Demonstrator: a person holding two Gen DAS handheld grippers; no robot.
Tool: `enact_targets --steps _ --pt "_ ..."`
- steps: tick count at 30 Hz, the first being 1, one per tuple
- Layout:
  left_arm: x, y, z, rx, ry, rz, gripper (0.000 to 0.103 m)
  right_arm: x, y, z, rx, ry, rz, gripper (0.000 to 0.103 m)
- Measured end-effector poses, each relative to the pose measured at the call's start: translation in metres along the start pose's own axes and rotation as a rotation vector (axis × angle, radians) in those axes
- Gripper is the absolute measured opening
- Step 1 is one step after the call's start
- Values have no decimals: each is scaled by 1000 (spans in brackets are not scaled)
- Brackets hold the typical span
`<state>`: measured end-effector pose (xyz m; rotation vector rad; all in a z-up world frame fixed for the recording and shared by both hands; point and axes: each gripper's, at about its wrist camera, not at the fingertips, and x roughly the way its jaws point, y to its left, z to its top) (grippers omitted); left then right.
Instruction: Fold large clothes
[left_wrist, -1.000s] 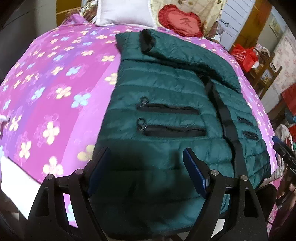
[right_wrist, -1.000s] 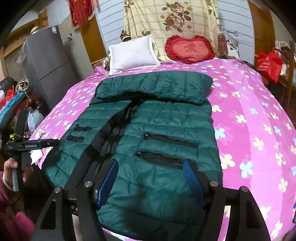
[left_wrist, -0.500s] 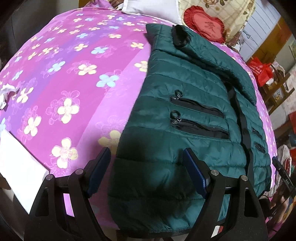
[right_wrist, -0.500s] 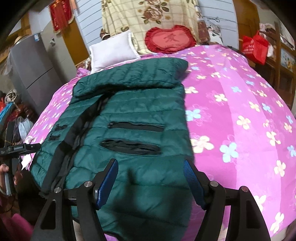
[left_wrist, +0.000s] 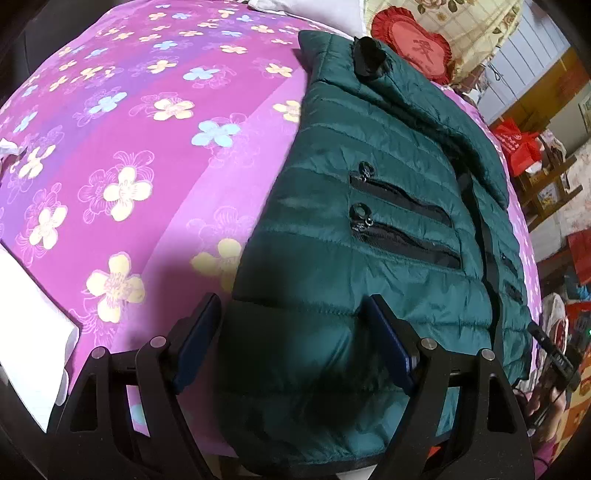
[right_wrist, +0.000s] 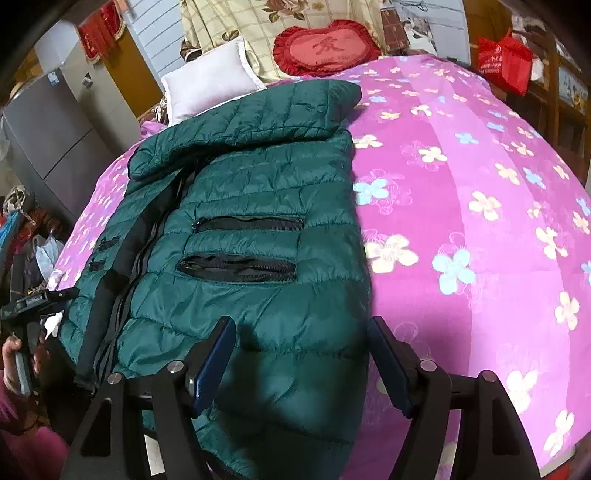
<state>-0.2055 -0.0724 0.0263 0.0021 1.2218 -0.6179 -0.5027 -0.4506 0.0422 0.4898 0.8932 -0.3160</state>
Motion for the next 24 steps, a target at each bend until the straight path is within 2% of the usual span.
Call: enact_targets --steps 13,18,22,24 --pt "-1 -14 -15 68 2 51 82 1 -9 -11 80 75 82 73" --pt "-3 -10 -17 62 20 52 82 8 -11 -14 65 107 59 73" --pt "-9 -1 -22 36 8 60 82 8 -16 -14 93 94 80 74" --pt "-9 -4 -25 40 5 75 82 10 -12 -15 92 98 121 74"
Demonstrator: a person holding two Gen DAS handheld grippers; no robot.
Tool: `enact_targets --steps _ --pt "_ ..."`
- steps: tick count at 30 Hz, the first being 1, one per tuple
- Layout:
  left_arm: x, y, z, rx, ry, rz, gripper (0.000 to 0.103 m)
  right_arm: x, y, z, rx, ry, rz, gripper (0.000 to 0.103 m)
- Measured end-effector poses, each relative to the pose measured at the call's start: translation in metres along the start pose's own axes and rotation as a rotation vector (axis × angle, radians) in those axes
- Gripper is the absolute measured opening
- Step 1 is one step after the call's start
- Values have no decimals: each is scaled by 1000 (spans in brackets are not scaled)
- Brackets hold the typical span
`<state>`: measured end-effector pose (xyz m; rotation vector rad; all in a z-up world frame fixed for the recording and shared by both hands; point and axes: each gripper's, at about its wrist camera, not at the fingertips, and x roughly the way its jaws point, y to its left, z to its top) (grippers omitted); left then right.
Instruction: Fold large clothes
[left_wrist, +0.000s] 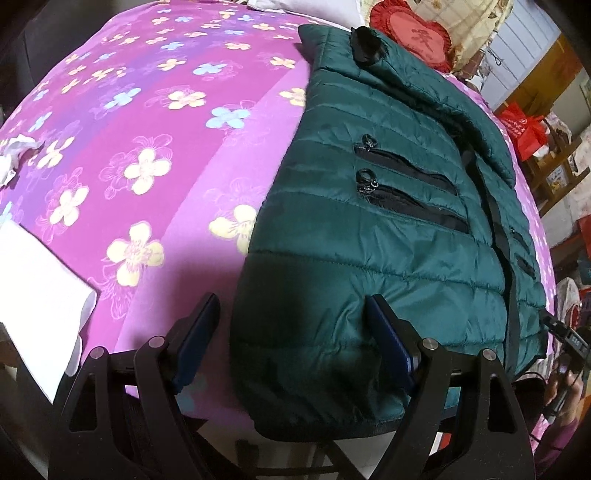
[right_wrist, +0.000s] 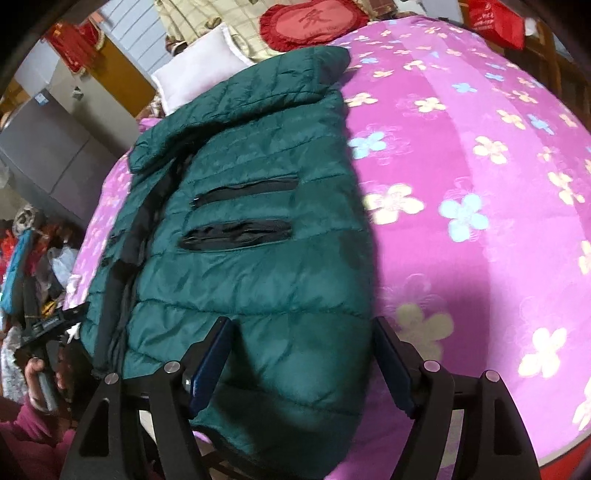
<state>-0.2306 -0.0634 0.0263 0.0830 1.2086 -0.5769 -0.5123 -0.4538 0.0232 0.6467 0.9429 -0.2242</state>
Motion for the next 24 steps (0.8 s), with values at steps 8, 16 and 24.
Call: enact_targets --steps 8,16,24 --pt "2 -11 -6 37 7 33 83 3 13 -3 -43 25 54 74" --pt "3 -13 -7 45 8 39 84 4 12 -6 -54 5 57 75" --pt "4 -18 -9 58 4 57 86 5 11 -8 -82 -4 84 75"
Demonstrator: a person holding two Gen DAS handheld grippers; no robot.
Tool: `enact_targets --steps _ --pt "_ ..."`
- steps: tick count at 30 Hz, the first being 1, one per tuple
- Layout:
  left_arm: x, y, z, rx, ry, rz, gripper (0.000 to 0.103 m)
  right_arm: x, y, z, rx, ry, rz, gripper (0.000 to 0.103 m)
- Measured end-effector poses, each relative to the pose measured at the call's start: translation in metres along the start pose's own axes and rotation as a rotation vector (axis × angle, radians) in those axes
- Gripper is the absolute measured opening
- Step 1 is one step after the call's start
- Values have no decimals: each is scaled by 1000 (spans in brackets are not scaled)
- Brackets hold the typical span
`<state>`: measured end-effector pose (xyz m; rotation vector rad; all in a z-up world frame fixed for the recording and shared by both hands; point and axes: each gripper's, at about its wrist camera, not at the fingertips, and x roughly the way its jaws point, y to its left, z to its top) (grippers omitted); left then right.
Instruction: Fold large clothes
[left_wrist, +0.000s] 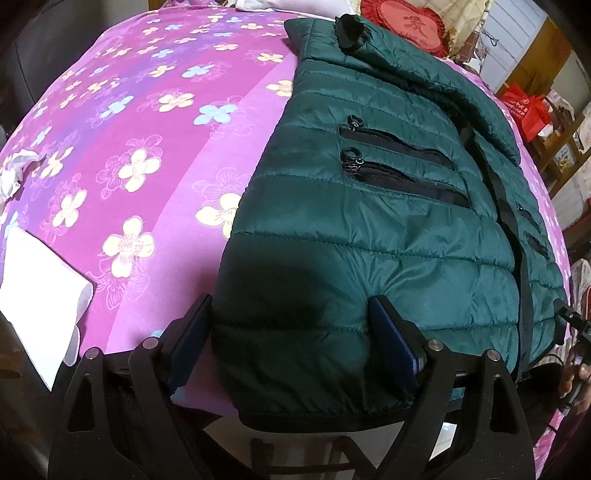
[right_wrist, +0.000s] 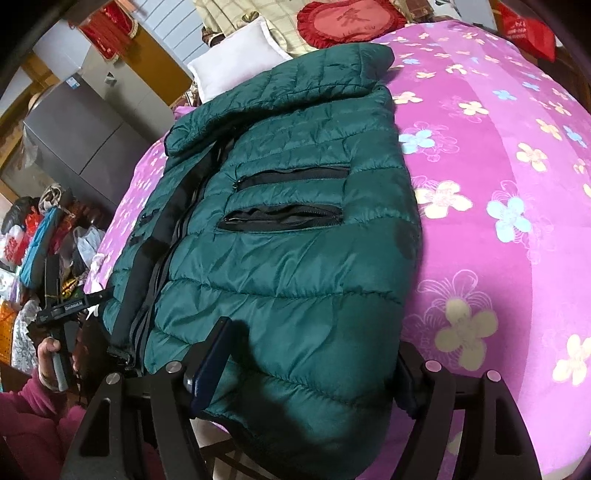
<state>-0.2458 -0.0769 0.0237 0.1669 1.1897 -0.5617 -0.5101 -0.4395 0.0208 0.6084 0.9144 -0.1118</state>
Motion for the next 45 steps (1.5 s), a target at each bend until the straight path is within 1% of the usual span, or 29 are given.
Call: enact_targets --steps 2,3,4,5,8,10,11,14,15,16,17,18,19,21,22,24,26,31,33,36,41,42,45 --pt "1 -1 0 1 3 3 86 0 0 -1 2 -3 13 66" --pt "1 -2 0 3 8 1 86 0 -1 -1 9 -2 29 56" --pt "2 -2 1 7 12 -2 86 -1 -2 -2 13 -2 43 54" --pt "2 -3 1 11 18 -7 86 -2 -2 -2 11 1 60 53" --pt "2 -2 0 15 20 -17 86 -2 -2 -3 4 1 66 53" --pt "2 -3 -1 14 12 -12 86 1 -6 -3 25 -3 73 53" --pt "2 -4 -1 12 10 -6 86 1 -7 -3 36 -16 86 55" --pt "2 -6 -3 17 14 -4 86 1 -1 -4 19 -20 71 56" --pt "1 -7 -3 20 15 -14 82 1 2 -4 6 -23 70 52" --pt "0 -6 -3 22 11 -28 77 1 4 -4 -3 -24 71 41" --pt "-2 -6 -3 22 5 -39 64 0 7 -3 -13 -24 68 36" --pt "-2 -6 -3 22 5 -42 56 -3 9 -2 -23 -28 66 33" --pt "-4 -6 -2 23 2 -46 52 -6 10 0 -26 -39 70 29" --pt "-7 -7 -1 24 -8 -39 35 -14 9 4 -20 -68 88 25" --pt "-10 -7 1 24 -16 -37 31 -21 9 7 -14 -92 103 22" --pt "-17 -7 5 25 -35 -41 21 -32 10 13 -10 -133 128 22" --pt "-22 -8 7 32 -52 -42 18 -41 16 17 -18 -164 137 22" --pt "-32 -9 12 38 -82 -47 16 -53 26 26 -40 -210 133 22" --pt "-35 -7 14 38 -89 -48 15 -56 26 27 -41 -206 133 22" --pt "-38 -6 15 36 -98 -47 15 -53 23 25 -30 -169 121 22" --pt "-33 -6 13 43 -86 -33 15 -37 6 16 21 -65 116 22" --pt "-32 -5 13 43 -84 -31 15 -32 -1 13 47 -31 120 22" --pt "-29 -4 10 40 -72 -26 15 -21 -14 7 86 25 94 22"
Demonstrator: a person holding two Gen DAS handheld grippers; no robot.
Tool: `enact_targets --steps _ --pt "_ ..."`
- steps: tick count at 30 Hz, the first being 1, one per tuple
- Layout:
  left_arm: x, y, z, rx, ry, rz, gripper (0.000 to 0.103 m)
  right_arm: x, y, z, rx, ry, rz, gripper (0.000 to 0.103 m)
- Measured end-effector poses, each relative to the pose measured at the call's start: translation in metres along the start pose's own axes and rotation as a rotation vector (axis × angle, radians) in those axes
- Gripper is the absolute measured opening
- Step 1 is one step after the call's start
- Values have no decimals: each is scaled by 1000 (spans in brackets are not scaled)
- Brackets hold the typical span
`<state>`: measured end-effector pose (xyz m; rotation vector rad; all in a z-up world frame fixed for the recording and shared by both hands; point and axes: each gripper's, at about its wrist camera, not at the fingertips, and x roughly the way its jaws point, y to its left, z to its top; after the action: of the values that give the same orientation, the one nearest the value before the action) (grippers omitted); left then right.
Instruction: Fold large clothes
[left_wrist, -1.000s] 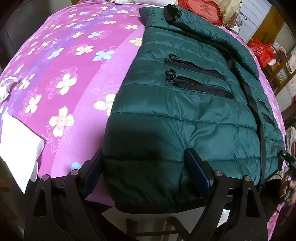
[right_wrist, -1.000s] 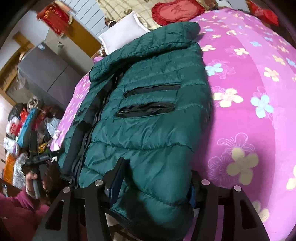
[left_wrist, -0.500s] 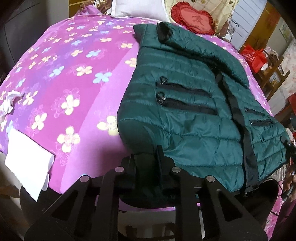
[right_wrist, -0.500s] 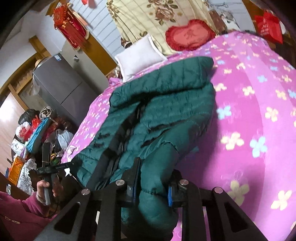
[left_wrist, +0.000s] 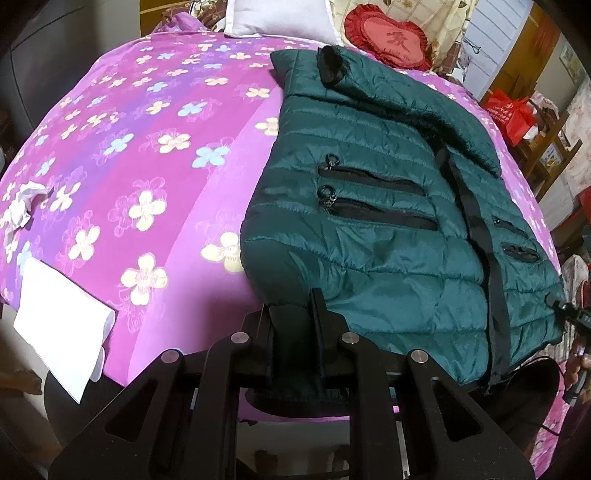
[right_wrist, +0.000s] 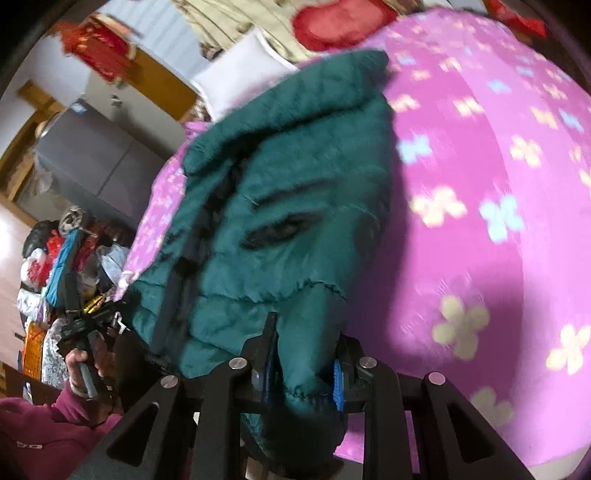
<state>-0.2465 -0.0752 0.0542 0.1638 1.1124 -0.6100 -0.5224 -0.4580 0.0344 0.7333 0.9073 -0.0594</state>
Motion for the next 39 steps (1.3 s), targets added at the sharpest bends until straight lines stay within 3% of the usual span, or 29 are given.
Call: enact_targets --steps 4,7,11,14,17,19,21,24,34,39 --pt "4 2 -2 -8 16 3 15 11 -5 -6 -2 56 -17 43" --pt "8 3 -4 -10 29 5 16 16 -8 -9 2 63 -9 45" --pt "14 3 -8 -8 45 12 27 15 -10 -8 16 52 8 45" --pt "21 4 -12 -20 68 -10 59 16 -6 -10 4 35 7 39" --pt "23 7 -14 -38 62 -24 61 15 2 -11 -31 18 -9 28" --pt "23 7 -13 -25 71 -29 59 11 11 -9 -75 -3 -26 23" --pt "20 9 -11 -28 61 -42 33 5 16 -6 -89 -26 -19 22" --pt "8 10 -3 -28 23 -46 16 -11 24 2 -105 -83 14 20" --pt "-49 7 55 -59 -200 -125 12 -55 51 57 -110 -296 74 19" --pt "-59 8 97 -82 -293 -120 12 -60 56 97 -85 -366 65 19"
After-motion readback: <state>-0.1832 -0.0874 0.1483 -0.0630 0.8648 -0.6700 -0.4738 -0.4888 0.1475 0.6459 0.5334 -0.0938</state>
